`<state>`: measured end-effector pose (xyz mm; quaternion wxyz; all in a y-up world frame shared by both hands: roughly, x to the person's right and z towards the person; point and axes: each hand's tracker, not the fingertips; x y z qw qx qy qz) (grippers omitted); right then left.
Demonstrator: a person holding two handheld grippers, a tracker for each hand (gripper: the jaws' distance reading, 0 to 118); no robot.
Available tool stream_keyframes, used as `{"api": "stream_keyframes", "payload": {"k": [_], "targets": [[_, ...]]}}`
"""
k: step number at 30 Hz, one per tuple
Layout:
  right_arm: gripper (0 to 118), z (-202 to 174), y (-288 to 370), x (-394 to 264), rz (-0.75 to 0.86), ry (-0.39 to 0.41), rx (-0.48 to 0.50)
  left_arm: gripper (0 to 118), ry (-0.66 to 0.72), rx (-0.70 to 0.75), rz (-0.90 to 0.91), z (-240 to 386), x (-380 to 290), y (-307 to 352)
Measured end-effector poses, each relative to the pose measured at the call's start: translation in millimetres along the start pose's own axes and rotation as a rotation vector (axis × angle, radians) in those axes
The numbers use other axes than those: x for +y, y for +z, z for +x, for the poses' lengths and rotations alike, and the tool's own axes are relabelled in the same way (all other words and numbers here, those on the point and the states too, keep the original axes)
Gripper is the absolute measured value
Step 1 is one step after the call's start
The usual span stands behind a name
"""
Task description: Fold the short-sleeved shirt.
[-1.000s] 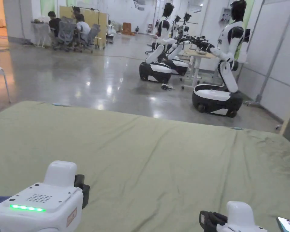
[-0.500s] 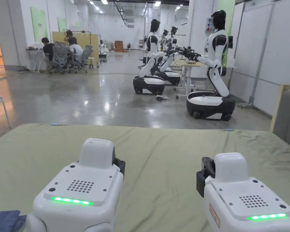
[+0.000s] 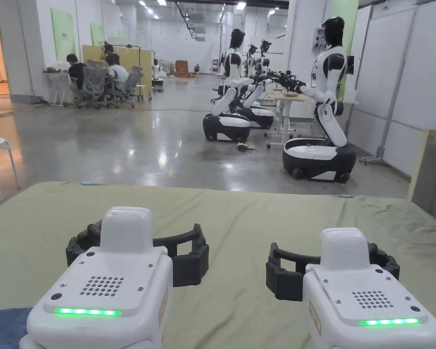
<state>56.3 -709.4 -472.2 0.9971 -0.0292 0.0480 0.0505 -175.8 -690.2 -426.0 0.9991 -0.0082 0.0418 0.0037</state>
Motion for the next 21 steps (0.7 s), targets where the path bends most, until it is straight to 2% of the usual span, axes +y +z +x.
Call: {"api": "stream_keyframes", "payload": {"k": [3, 6, 8, 10, 12, 14, 17, 21], "targets": [[118, 0.8, -1.1, -1.0, -0.015, -0.035, 0.030, 118, -0.008, 0.004, 0.001, -2.3, 0.1, 0.1], [118, -3.4, -5.4, -0.8, -0.046, 0.021, 0.019, 118, -0.012, -0.006, 0.000, -2.5, -2.7, -0.8], [118, -3.7, -4.8, -0.4, -0.039, 0.026, 0.026, 118, -0.020, -0.009, 0.001, -2.4, -4.3, -0.4], [118, -2.9, -5.9, -0.4, -0.019, -0.012, 0.054, 118, -0.012, -0.025, -0.009, -5.4, -3.5, -1.8], [118, -5.1, -9.6, 4.1, -0.041, -0.034, 0.035, 118, -0.005, -0.026, -0.016, -6.8, -4.8, -2.7], [118, -11.5, -15.3, 9.5, -0.125, -0.006, -0.004, 118, 0.001, -0.018, -0.019, -9.4, -4.1, -4.4], [118, -11.7, -10.9, 9.7, -0.096, 0.020, 0.047, 118, 0.002, -0.015, -0.017, -13.0, -3.3, -4.6], [118, -10.1, -0.9, 16.8, -0.090, -0.063, 0.122, 118, 0.016, -0.005, -0.012, -19.0, 0.3, -5.2]]}}
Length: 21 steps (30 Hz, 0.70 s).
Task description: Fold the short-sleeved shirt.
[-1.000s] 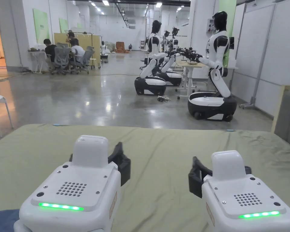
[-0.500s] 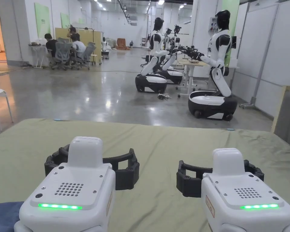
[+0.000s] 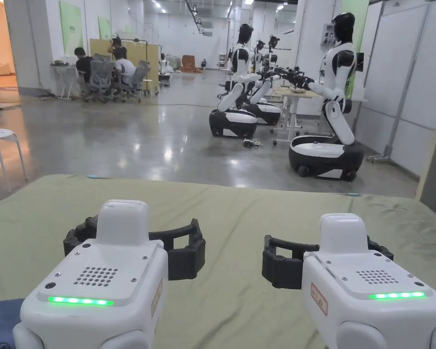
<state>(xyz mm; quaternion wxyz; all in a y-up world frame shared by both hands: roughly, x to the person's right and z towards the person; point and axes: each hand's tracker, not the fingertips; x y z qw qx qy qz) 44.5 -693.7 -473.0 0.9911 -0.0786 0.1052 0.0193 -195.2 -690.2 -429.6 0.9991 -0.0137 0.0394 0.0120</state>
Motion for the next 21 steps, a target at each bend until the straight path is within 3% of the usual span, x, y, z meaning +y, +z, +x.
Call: {"api": "stream_keyframes", "payload": {"k": [5, 11, 17, 21], "targets": [[118, 1.4, -9.8, -6.9, -0.018, 0.001, 0.048, 118, 0.046, -0.032, 0.001, -6.3, 4.5, -0.1], [118, -5.4, -4.9, -3.3, 0.027, 0.037, -0.024, 118, 0.057, -0.051, 0.002, -5.9, 6.8, 3.5], [118, -2.2, -1.5, -0.6, -0.002, 0.007, 0.018, 118, 0.064, -0.068, 0.012, -5.9, 6.9, 4.5], [118, -3.9, 0.6, -5.9, 0.039, 0.028, -0.009, 118, 0.061, -0.070, 0.006, -4.8, 5.7, 5.1]]}}
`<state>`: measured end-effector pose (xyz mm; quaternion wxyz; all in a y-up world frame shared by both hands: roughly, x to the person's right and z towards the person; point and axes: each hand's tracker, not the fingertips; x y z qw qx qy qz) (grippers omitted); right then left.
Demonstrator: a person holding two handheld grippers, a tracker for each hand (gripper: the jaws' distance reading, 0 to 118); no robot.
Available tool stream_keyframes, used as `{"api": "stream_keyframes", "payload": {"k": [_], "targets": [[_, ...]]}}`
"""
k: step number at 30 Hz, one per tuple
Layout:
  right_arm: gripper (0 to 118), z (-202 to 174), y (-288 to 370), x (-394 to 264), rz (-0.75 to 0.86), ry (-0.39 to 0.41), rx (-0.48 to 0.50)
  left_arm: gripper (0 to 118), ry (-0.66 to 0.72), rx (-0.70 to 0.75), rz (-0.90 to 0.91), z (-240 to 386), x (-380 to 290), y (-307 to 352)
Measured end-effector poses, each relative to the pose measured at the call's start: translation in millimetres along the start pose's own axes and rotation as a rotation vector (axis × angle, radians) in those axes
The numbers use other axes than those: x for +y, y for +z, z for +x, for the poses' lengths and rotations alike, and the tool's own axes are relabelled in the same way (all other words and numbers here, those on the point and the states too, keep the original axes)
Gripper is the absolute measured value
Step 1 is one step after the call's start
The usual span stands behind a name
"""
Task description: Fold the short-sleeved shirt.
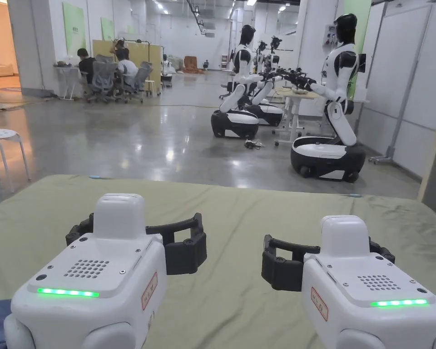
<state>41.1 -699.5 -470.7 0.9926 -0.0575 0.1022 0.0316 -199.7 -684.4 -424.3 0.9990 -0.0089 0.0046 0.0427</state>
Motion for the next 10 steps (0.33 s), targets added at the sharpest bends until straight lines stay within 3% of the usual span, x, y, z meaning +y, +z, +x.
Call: {"api": "stream_keyframes", "payload": {"k": [6, 10], "targets": [[118, -4.8, -3.8, -4.3, -0.003, 0.036, -0.060, 118, -0.002, 0.004, -0.007, 0.0, -1.4, 0.6], [118, 3.4, -2.5, -4.2, -0.021, -0.036, -0.040, 118, -0.007, 0.011, 0.002, -0.5, -2.7, 1.9]]}}
